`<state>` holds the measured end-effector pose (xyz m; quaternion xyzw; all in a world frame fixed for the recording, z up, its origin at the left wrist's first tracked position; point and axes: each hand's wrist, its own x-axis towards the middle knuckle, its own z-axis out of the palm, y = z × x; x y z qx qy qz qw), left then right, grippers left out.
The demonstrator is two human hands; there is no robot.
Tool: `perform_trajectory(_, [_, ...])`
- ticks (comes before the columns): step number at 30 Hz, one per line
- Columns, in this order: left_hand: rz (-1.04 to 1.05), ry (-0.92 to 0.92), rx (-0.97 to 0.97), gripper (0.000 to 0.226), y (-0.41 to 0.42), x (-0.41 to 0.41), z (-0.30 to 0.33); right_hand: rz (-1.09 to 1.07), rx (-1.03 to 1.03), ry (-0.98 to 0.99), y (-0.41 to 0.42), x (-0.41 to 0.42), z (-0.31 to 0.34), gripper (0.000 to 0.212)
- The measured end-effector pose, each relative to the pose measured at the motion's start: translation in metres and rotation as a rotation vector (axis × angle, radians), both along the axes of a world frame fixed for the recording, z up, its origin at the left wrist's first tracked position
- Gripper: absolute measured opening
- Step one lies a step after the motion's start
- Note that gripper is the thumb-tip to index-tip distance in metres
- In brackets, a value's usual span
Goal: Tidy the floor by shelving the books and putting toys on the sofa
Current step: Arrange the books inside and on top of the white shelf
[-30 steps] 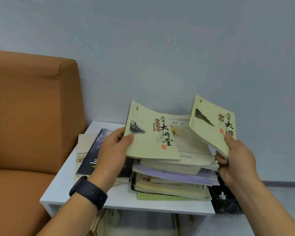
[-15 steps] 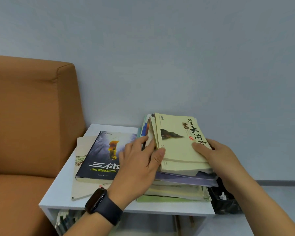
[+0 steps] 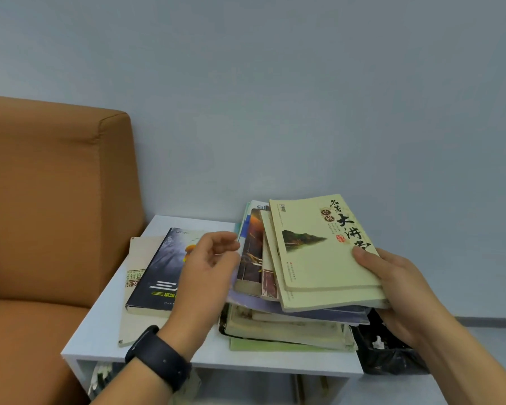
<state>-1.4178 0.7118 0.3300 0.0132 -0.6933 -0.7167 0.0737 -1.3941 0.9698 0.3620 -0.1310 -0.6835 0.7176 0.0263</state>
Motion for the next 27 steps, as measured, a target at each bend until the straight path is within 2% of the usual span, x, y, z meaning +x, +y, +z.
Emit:
perform_trajectory(3, [-0.07,-0.042,0.103,0.016,-0.004,0.002,0.012,0.032,-0.081,0.061,-0.011,0.007,0.003,0.025])
perform_trajectory(6, [-0.284,-0.061,0.239,0.041,-0.01,0.006,0.017,0.073,-0.028,0.134,-0.032,0.016,0.0,0.023])
perform_trajectory(7, [-0.34,-0.044,0.204,0.042,-0.014,0.009,0.018,0.072,-0.005,0.174,-0.04,0.019,-0.002,0.023])
perform_trajectory(9, [-0.373,0.009,0.098,0.028,-0.022,0.014,0.021,0.059,0.05,0.272,-0.055,0.024,-0.005,0.024])
perform_trajectory(13, [-0.28,0.084,-0.021,0.044,-0.036,0.017,0.027,0.078,0.007,0.396,-0.07,0.03,-0.001,0.032])
perform_trajectory(18, [-0.42,-0.18,0.272,0.049,-0.05,0.022,0.022,0.188,-0.008,0.41,-0.091,0.027,0.003,0.033])
perform_trajectory(22, [-0.356,-0.246,0.334,0.054,-0.068,0.025,0.018,0.284,0.204,0.498,-0.115,0.028,0.006,0.041])
perform_trajectory(25, [-0.271,-0.118,0.344,0.043,-0.09,0.028,0.02,0.309,0.29,0.55,-0.141,0.027,0.004,0.038])
perform_trajectory(27, [-0.119,0.042,0.296,0.044,-0.104,0.029,0.021,0.273,0.393,0.577,-0.16,0.022,0.001,0.032])
